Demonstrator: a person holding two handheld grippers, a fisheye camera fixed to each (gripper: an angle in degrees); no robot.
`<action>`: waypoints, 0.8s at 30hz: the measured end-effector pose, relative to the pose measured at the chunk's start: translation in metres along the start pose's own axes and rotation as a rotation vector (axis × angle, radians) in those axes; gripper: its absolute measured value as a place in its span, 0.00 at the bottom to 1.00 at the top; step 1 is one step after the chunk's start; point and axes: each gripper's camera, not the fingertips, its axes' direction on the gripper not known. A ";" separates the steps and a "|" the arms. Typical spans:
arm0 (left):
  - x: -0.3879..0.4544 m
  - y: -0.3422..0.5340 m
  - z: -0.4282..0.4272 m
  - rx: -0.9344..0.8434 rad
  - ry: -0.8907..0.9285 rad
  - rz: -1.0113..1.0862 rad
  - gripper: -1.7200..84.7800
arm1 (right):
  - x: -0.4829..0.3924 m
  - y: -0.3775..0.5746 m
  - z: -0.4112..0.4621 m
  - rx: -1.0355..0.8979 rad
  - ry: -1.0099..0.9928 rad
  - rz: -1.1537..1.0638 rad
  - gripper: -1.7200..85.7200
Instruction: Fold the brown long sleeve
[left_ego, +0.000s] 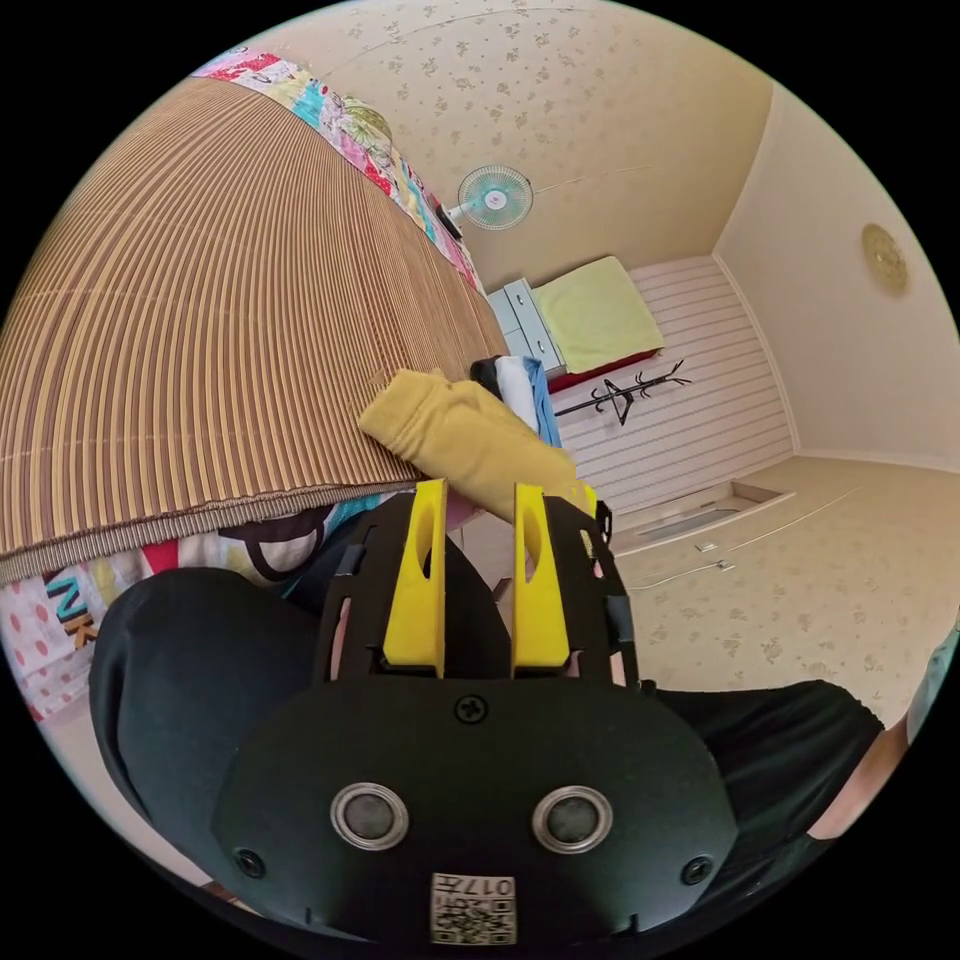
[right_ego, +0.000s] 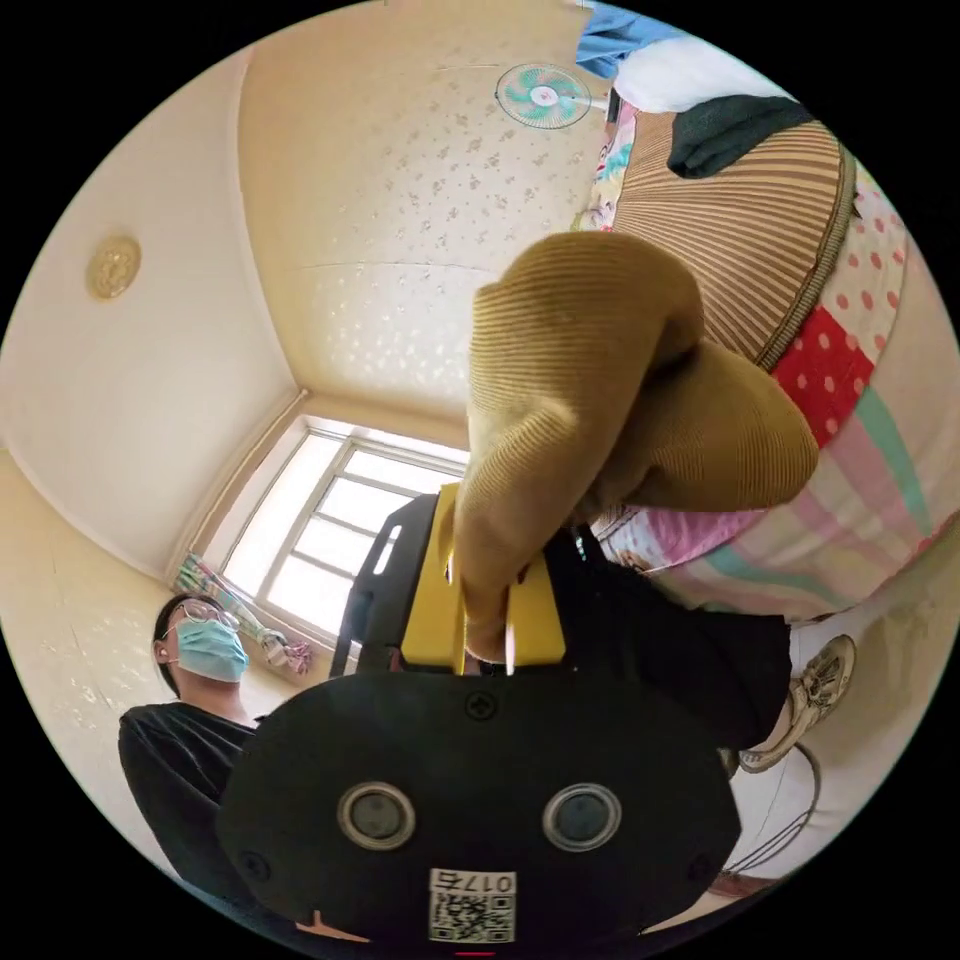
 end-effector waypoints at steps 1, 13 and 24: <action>0.000 0.000 0.000 0.001 0.003 -0.002 0.14 | -0.004 -0.006 -0.001 0.008 -0.018 -0.007 0.07; 0.005 -0.003 0.010 -0.002 0.008 -0.003 0.14 | -0.174 -0.221 -0.035 0.140 0.187 -0.564 0.07; 0.003 -0.010 0.033 -0.003 0.007 -0.007 0.14 | -0.022 -0.187 -0.170 0.412 0.686 0.028 0.07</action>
